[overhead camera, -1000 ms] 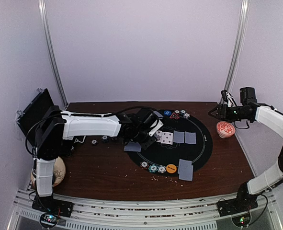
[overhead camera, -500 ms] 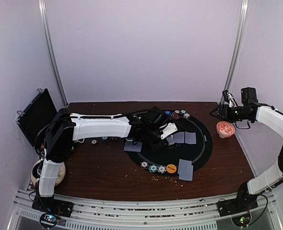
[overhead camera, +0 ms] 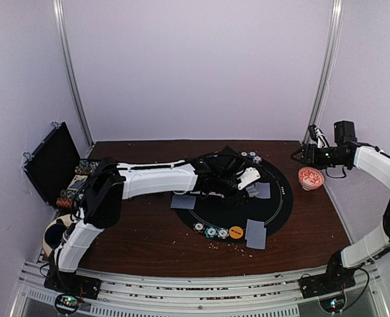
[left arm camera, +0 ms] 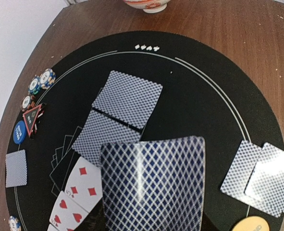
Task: Distribute texas hold em gaming equipment
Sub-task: Pass from the left arm to the right
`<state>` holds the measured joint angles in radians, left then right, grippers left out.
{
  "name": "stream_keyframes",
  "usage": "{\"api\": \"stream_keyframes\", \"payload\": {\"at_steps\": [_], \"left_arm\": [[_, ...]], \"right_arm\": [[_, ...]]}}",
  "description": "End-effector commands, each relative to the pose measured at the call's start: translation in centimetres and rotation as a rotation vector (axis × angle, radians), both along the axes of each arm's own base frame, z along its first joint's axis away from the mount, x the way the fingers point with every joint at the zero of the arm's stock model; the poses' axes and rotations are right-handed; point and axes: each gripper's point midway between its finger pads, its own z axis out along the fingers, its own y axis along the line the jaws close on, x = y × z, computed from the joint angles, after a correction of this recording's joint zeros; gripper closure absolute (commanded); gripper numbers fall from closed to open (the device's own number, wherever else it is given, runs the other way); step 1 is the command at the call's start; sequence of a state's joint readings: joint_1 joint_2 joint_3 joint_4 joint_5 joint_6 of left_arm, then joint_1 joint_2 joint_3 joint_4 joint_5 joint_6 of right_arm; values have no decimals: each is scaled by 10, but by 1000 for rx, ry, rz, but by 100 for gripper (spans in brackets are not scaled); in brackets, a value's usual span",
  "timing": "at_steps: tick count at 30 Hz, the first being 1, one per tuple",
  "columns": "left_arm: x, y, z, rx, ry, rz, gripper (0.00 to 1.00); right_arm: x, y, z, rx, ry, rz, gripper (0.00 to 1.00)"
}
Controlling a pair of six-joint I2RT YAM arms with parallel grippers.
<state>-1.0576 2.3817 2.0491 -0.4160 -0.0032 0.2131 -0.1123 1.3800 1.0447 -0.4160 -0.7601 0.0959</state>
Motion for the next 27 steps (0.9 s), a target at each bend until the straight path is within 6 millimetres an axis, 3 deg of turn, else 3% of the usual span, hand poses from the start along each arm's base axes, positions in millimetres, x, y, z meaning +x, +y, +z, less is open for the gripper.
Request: {"api": "stream_keyframes", "payload": {"at_steps": [1,5,10,19,27], "left_arm": [[-13,-37,15,-106,-32,-74,77],[-17,-42,11,-114,-34,-95,77],[-18,-42,14,-138,-51,-89,77],[-22,-41,45,-219,-112,-85,77],[-27,-42,56,-238,-141,-90,77]], "right_arm": [[1,-10,14,-7,-43,-10,33],[-4,-5,15,22,-35,24,33],[-24,18,10,96,5,183,31],[-80,52,-44,196,247,491,30],[-117,80,-55,298,356,747,29]]}}
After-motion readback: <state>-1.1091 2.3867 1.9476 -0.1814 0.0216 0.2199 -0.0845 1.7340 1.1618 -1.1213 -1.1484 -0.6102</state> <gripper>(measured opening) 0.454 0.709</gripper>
